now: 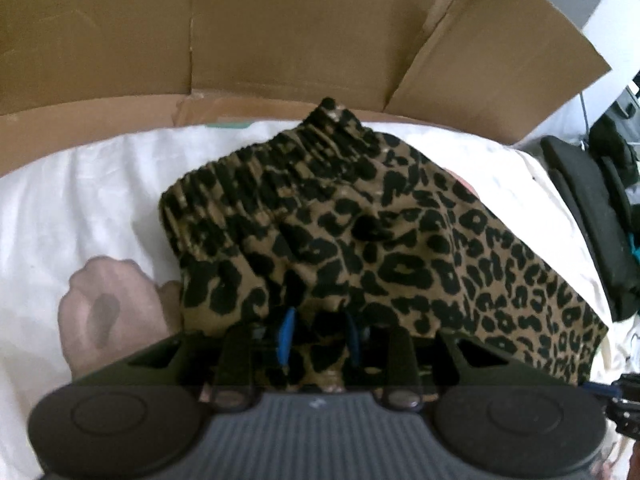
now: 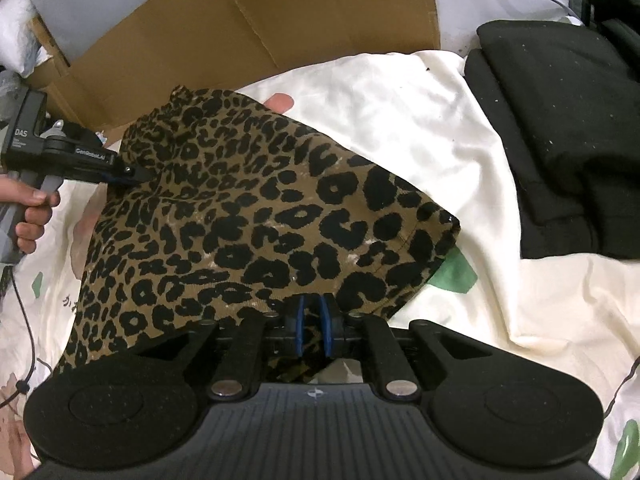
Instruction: Fold clothes
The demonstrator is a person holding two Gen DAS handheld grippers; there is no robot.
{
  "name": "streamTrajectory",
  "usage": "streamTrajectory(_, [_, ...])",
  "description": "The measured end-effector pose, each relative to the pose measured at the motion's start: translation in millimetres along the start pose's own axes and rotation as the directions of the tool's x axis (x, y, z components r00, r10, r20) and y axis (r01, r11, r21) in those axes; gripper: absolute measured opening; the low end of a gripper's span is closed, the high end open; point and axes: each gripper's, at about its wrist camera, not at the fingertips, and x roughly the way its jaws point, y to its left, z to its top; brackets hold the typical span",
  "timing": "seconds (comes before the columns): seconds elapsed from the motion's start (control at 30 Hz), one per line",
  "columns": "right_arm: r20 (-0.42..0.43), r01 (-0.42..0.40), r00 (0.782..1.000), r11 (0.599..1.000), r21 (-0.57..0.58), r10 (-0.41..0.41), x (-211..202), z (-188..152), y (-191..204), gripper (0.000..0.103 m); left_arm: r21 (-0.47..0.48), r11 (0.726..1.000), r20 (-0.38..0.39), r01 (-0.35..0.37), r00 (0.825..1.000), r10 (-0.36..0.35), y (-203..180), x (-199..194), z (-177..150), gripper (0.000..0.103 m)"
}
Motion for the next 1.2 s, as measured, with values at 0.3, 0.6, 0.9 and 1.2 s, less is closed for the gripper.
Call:
streamTrajectory(0.3, [0.013,-0.015,1.000,1.000,0.002,0.015,-13,8,7,0.016,-0.032,0.998,0.050,0.057,0.997,-0.056,-10,-46,-30,0.033])
streamTrajectory(0.6, [-0.016,-0.050,0.999,0.998,-0.035,0.049,-3,7,32,0.017,0.100,0.995,0.009,0.030,0.999,-0.031,-28,-29,-59,0.035])
streamTrajectory(0.9, [0.006,-0.077,0.997,0.996,-0.038,0.077,-4,8,53,0.024,0.034,0.999,0.007,0.039,0.999,-0.039,-32,-42,-59,0.038])
streamTrajectory(1.2, [-0.033,-0.137,0.990,0.984,-0.114,0.134,-3,5,80,0.025,0.178,0.981,-0.067,0.083,0.995,-0.072,-57,-83,-92,0.041])
